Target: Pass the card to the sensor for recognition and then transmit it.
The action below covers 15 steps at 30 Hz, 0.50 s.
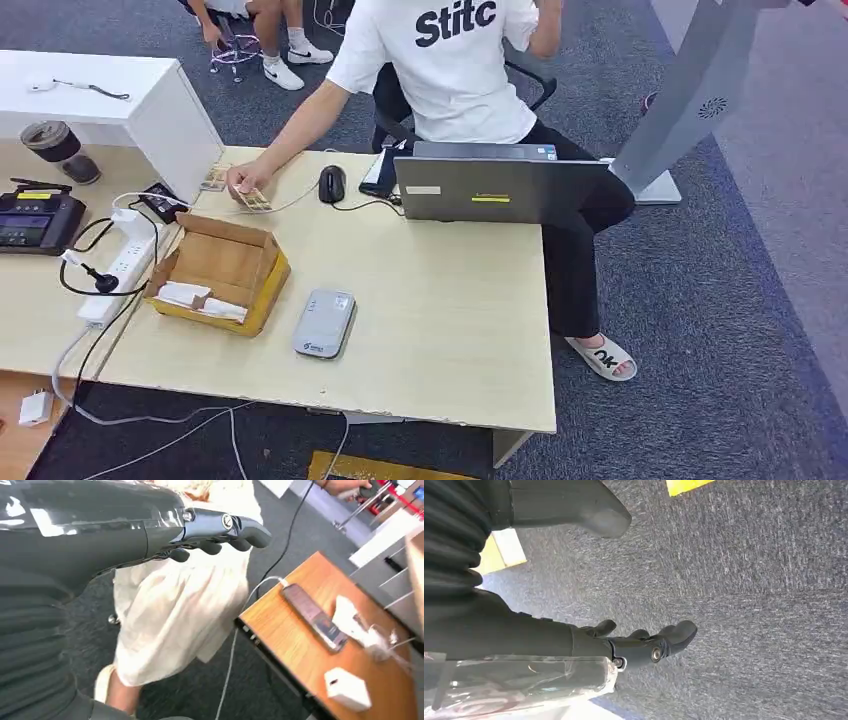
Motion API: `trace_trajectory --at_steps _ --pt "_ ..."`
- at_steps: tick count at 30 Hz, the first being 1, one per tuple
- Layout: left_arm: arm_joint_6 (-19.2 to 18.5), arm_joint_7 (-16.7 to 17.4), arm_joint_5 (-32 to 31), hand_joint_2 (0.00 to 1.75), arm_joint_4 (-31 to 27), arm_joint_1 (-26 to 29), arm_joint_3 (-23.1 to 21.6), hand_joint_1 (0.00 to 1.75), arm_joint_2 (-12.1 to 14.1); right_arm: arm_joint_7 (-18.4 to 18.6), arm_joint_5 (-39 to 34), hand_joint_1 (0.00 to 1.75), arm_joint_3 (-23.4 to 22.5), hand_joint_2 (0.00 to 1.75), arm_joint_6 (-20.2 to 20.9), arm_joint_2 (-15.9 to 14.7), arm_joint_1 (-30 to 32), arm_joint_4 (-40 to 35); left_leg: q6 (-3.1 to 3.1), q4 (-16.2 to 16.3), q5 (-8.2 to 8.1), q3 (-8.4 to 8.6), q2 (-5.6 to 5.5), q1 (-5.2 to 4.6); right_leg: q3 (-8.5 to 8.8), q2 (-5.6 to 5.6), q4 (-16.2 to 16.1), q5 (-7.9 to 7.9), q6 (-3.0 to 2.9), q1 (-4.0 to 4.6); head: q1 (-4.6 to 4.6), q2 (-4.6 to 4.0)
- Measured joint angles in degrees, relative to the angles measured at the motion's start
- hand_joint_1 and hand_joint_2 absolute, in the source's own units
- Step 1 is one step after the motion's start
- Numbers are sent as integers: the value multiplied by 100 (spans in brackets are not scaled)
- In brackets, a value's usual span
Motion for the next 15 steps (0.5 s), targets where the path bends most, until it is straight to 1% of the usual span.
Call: trace_trajectory --at_steps 2,5,8,12,15 --pt "-56 0 135 175 -267 85 -37 0 -20 31 111 0 -22 175 0 0 2 0 0 0 0 1 1 0 -1 2 0 0 0 0 0 0" --pt "-406 -2 393 175 -704 166 -46 0 9 100 317 0 -29 175 0 0 5 0 0 0 0 1 0 1 -1 0 0 0 0 1 -2 0" --pt "-656 -4 409 175 -1187 247 -48 0 52 160 433 0 -37 175 0 0 2 0 0 0 0 1 0 1 -1 0 0 -1 0 1 -2 0" --pt "-772 -4 420 175 -1633 299 -50 0 103 186 501 0 -59 175 4 0 3 0 0 0 0 1 1 1 -1 1 0 0 0 1 -2 0" --pt "-843 -4 581 175 -1970 408 -175 0 138 203 627 0 -64 175 20 0 3 0 0 0 0 2 1 1 -1 1 0 0 0 1 0 0"
